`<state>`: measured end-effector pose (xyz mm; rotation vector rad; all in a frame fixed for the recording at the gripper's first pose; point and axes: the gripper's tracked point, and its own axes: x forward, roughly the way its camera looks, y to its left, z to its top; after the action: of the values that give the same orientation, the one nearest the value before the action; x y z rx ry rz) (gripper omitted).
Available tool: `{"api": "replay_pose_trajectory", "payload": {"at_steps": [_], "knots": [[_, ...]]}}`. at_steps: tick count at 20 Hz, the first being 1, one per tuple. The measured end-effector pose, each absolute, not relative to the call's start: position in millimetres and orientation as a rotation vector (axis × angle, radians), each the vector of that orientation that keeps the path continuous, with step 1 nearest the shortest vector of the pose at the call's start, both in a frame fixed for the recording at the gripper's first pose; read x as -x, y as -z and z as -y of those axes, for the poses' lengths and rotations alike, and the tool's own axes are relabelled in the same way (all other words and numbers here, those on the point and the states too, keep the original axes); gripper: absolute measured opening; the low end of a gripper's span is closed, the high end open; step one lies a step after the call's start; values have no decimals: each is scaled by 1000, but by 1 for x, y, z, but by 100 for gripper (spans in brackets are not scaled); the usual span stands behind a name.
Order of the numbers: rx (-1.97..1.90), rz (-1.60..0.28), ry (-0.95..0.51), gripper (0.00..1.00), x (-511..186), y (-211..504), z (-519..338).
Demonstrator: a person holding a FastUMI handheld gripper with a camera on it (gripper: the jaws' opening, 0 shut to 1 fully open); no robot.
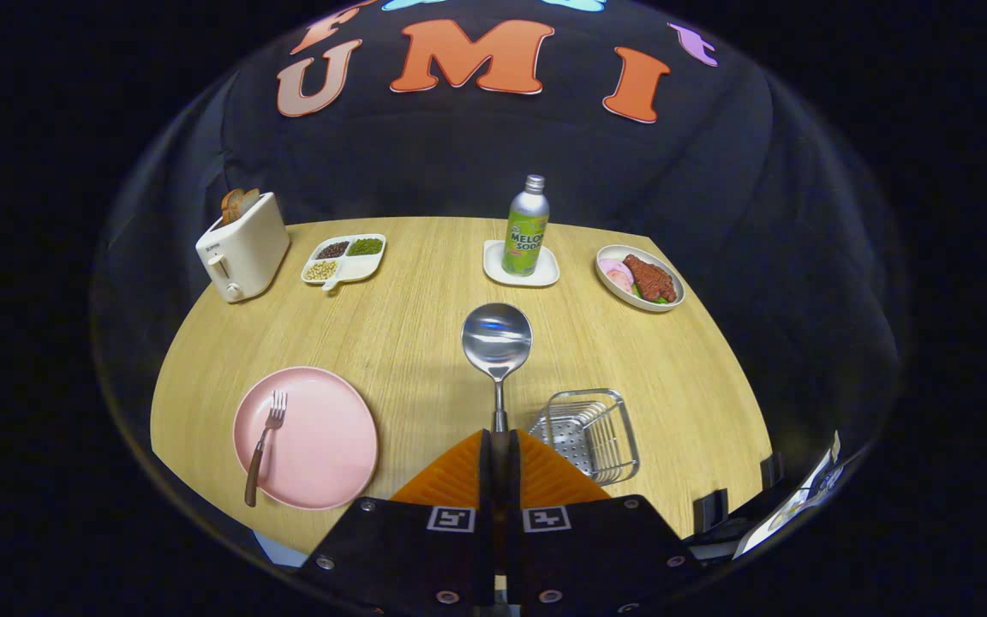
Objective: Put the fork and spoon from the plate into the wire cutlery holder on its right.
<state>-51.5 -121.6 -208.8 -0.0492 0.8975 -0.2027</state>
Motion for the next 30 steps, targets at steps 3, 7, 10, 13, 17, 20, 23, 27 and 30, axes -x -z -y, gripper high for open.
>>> {"api": "replay_pose_trajectory", "payload": {"at_steps": [3,7,10,13,17,20,23,27,30], "knots": [[61,-968,202,6,69,211,143],[114,-1057,192,6,80,214,170],[150,-1145,141,6,88,225,178],[198,-1209,97,6,94,228,185],[307,-1297,42,6,99,230,197],[315,-1359,7,6,98,230,198],[329,-1412,-18,6,95,237,197],[311,-1488,-19,6,93,243,199],[274,-1517,-33,7,89,246,194]]}}
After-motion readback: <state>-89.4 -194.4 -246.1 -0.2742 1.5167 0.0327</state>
